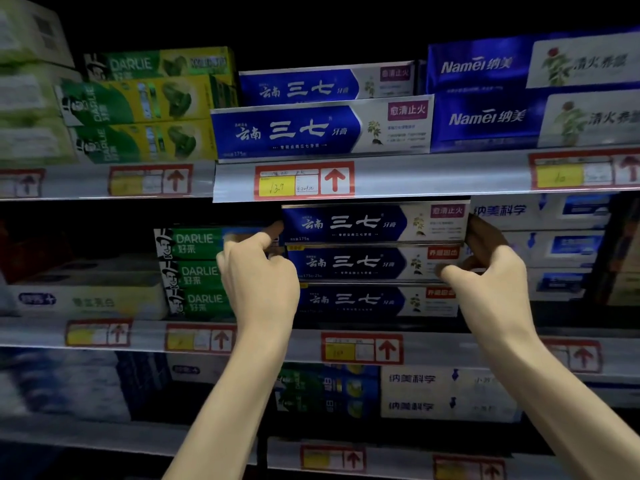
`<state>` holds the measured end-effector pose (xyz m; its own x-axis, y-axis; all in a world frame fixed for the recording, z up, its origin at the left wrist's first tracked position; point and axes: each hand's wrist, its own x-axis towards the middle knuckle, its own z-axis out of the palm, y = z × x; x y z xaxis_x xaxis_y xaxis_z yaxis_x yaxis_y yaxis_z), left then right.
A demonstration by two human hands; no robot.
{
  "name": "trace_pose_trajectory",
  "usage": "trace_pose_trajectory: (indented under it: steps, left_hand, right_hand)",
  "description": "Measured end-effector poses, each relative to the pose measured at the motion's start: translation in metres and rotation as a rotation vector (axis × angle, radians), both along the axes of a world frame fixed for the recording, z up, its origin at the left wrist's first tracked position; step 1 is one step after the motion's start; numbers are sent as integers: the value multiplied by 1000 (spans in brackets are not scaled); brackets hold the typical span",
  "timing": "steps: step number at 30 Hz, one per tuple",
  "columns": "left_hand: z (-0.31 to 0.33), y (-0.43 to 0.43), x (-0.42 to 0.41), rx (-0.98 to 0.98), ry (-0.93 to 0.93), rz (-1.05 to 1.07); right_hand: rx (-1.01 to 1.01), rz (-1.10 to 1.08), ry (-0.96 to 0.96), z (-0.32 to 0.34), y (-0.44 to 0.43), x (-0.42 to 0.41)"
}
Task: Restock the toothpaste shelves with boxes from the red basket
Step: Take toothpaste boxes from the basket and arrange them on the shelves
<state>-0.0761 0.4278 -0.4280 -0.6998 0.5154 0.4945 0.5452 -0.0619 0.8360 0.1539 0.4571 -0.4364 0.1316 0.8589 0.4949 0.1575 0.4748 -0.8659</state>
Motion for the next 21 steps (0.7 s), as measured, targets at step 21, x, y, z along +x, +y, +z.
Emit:
trace_pose_trajectory:
  steps: [21]
  left_hand:
    - [7,-32,17,62,83,-90]
  right_hand:
    - [-20,-59,151,5,-31,-2]
